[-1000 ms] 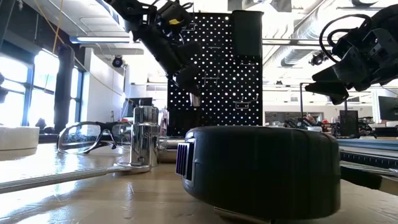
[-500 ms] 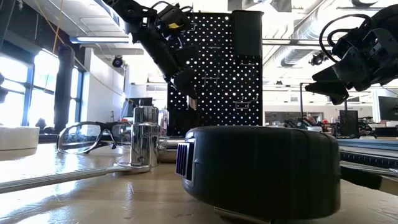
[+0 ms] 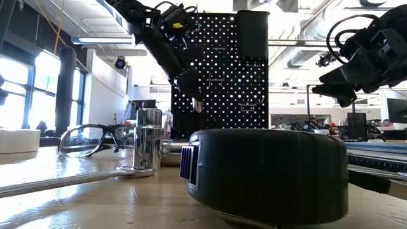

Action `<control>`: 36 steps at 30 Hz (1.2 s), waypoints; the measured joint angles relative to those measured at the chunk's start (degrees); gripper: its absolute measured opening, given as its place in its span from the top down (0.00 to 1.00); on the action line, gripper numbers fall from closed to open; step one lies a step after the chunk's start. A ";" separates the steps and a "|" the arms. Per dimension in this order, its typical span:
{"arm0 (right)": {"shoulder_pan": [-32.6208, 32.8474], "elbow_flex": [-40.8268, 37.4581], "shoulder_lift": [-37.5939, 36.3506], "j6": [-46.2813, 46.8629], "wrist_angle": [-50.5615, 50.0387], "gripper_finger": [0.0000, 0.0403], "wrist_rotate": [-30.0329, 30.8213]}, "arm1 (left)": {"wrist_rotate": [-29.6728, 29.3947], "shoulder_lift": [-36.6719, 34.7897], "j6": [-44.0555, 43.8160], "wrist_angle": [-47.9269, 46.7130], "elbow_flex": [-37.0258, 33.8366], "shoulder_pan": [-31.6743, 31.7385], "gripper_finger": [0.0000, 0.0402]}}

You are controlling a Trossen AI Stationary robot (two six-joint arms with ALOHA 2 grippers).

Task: Hang tools onto peg board
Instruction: Put the middle left socket into the bottom black bin on the peg board, then put the bottom socket into the bottom black bin on the peg board

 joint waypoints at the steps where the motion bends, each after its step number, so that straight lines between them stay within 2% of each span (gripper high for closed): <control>1: 0.00 -0.02 0.00 0.00 0.00 0.54 0.02 | 0.01 0.00 0.00 -0.06 0.00 0.00 0.66; 12: 0.00 -0.01 0.00 0.00 0.00 0.54 0.00 | -0.22 0.04 -0.46 -0.10 0.02 0.00 0.50; 27: 0.02 0.00 0.00 0.61 0.00 0.54 -0.17 | -3.08 -0.34 0.46 -0.23 0.02 -1.72 0.50; 36: 0.00 -0.02 0.00 0.61 0.00 0.54 -0.17 | -6.19 -4.56 2.45 -0.17 0.02 -3.98 0.50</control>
